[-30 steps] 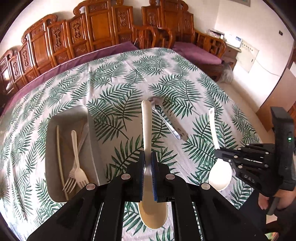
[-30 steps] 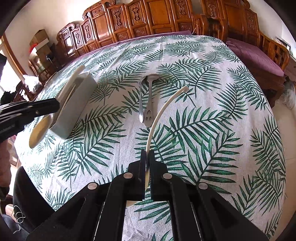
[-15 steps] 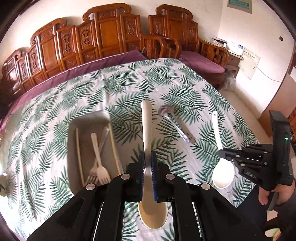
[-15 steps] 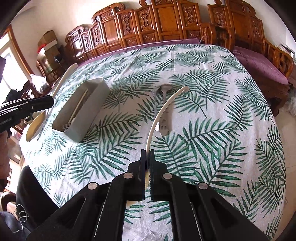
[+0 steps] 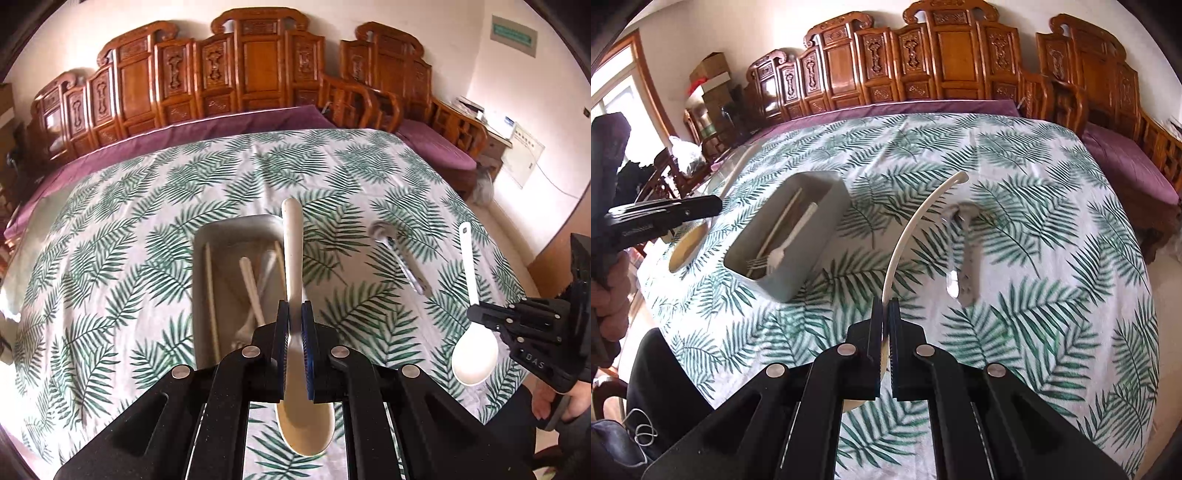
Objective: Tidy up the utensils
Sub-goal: 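Carry both spoons to the grey tray and release the left tool's spoon inside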
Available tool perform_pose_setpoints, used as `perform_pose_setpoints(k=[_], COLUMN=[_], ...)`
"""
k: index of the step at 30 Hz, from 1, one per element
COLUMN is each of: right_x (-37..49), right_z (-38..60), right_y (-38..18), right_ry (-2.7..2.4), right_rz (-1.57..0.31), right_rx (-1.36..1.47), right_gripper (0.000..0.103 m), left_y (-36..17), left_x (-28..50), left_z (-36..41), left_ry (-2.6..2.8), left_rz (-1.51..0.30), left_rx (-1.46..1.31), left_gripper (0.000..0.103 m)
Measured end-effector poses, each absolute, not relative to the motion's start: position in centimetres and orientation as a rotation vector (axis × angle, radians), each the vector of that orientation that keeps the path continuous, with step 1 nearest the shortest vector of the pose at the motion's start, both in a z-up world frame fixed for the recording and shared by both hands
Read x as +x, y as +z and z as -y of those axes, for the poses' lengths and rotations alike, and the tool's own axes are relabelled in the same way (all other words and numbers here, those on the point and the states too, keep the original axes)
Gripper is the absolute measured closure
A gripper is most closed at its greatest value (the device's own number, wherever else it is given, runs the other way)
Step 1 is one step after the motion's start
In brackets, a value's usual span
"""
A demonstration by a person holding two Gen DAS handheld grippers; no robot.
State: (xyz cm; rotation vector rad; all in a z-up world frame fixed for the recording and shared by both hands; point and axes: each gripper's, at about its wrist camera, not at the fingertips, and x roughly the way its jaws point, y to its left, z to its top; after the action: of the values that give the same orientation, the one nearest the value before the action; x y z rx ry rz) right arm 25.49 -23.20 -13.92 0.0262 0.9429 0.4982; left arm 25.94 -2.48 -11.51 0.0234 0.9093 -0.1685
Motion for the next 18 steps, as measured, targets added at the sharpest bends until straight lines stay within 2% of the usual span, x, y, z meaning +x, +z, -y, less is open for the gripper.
perform_pose_setpoints(k=[18], right_x=[26.9], right_z=[14.3], right_y=[-12.0], right_ry=[0.568], right_rz=[-0.962], right_rx=[-0.048], right_gripper=[0.099], left_y=[-14.7], left_x=[30.1], left_z=[-2.5], left_ry=[-0.142], left_rz=[-0.93], left_rx=[-0.049], left_gripper=[0.097])
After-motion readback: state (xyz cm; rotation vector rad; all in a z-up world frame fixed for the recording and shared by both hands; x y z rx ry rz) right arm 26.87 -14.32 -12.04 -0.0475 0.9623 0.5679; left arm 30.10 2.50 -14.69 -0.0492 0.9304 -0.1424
